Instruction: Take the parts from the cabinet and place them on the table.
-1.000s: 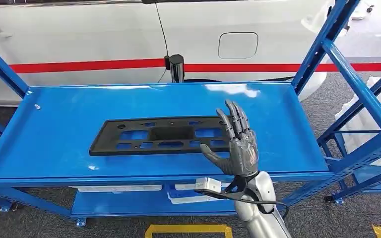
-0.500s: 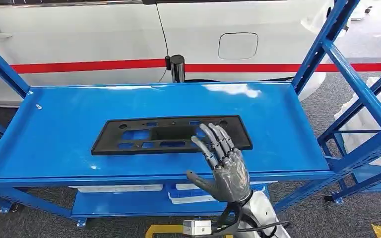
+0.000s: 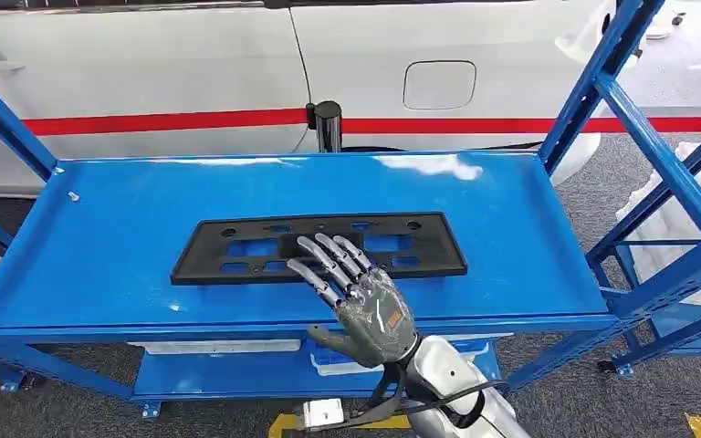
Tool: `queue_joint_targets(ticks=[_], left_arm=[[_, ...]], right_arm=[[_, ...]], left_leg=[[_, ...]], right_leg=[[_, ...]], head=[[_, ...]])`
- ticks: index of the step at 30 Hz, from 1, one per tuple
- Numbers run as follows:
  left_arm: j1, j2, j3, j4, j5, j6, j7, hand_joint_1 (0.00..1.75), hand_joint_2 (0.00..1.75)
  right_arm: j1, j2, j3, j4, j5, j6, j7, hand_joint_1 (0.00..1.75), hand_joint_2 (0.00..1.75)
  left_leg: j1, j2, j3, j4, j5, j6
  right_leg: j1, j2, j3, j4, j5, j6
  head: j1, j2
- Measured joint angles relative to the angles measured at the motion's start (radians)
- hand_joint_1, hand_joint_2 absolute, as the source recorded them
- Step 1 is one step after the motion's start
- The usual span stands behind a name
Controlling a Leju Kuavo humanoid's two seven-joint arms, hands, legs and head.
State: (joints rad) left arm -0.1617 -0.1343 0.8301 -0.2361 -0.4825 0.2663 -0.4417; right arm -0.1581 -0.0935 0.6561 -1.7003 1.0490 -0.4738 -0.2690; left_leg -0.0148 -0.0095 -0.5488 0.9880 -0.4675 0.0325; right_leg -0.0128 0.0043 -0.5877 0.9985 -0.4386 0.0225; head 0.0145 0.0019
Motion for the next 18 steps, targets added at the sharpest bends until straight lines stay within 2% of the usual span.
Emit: queue_joint_targets(ticks=[4, 10, 18], left_arm=[[-0.006, -0.002, -0.011, 0.0, -0.015, 0.0, 0.01, 0.0, 1.75], [-0.016, -0.007, -0.029, 0.0, -0.037, -0.006, 0.024, 0.0, 1.75], [-0.019, -0.01, -0.042, 0.0, -0.045, -0.012, 0.029, 0.0, 1.75]], right_arm=[[-0.054, 0.012, 0.005, 0.066, 0.0, 0.013, 0.031, 0.0, 1.75], [-0.151, 0.065, -0.008, 0.213, 0.008, 0.036, 0.073, 0.0, 1.75], [-0.183, 0.096, -0.014, 0.307, 0.019, 0.048, 0.087, 0.0, 1.75]], left_leg=[[0.0, 0.001, 0.0, 0.0, 0.0, 0.0], [0.0, 0.0, 0.0, 0.0, 0.0, 0.0], [0.0, 0.0, 0.0, 0.0, 0.0, 0.0]], right_leg=[[0.0, 0.0, 0.0, 0.0, 0.0, 0.0], [0.0, 0.0, 0.0, 0.0, 0.0, 0.0], [0.0, 0.0, 0.0, 0.0, 0.0, 0.0]], head=[[0.0, 0.0], [0.0, 0.0], [0.0, 0.0]])
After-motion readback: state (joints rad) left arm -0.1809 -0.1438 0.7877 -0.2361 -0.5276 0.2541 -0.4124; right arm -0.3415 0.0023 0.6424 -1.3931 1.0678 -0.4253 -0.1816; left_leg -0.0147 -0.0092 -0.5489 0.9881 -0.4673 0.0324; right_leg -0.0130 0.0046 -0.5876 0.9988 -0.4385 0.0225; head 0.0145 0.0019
